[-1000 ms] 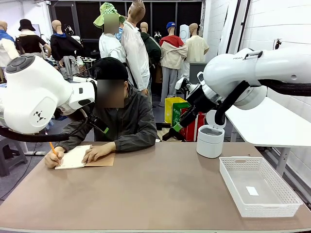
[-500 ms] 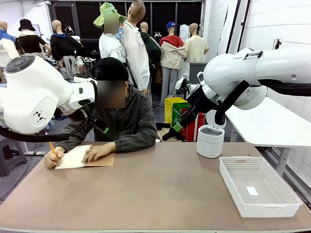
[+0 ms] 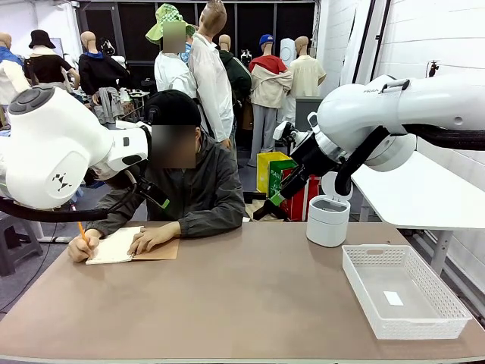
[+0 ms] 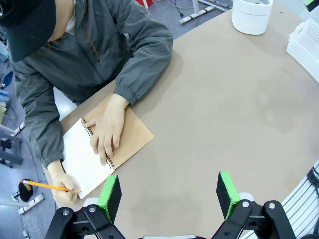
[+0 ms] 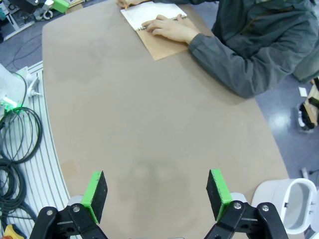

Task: Sort the paper based on its condition.
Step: If a person hands you a paper, place it in the Organizing basket , and if it's crumpled, put it in the Trash can.

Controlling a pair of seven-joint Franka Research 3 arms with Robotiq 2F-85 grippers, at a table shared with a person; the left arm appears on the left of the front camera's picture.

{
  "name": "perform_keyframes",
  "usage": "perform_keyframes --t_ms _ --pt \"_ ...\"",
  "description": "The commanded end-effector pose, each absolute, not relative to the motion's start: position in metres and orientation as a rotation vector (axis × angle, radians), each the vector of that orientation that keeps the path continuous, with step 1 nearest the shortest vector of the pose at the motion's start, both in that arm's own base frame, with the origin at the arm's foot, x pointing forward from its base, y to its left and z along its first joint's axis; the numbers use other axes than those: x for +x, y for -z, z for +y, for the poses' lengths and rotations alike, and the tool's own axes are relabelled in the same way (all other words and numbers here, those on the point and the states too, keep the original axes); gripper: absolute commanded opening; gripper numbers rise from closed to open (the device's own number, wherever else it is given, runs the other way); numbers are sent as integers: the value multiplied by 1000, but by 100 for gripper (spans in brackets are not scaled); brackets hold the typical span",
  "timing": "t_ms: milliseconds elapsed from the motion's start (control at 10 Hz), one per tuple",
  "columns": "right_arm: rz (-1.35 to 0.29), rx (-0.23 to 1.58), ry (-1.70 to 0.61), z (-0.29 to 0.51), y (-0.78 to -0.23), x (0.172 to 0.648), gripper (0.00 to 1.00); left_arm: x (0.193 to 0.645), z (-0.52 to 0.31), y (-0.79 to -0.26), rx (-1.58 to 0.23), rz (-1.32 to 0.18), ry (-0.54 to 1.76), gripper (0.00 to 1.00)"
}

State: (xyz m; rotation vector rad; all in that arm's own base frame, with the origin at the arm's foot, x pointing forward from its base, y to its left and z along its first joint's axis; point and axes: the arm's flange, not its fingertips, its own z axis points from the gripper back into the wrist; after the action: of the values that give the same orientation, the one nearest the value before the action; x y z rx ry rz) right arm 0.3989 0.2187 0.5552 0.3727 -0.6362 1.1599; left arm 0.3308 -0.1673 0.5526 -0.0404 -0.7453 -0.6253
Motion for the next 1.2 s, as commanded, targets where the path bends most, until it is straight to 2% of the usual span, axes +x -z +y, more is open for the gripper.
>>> perform_keyframes --t_ms 0,1100 --pt "-631 369 -1160 218 -554 399 100 331 -166 -552 -37 -746 622 100" --pt "-631 369 -1160 218 -554 399 100 331 -166 -552 -37 -746 622 100"
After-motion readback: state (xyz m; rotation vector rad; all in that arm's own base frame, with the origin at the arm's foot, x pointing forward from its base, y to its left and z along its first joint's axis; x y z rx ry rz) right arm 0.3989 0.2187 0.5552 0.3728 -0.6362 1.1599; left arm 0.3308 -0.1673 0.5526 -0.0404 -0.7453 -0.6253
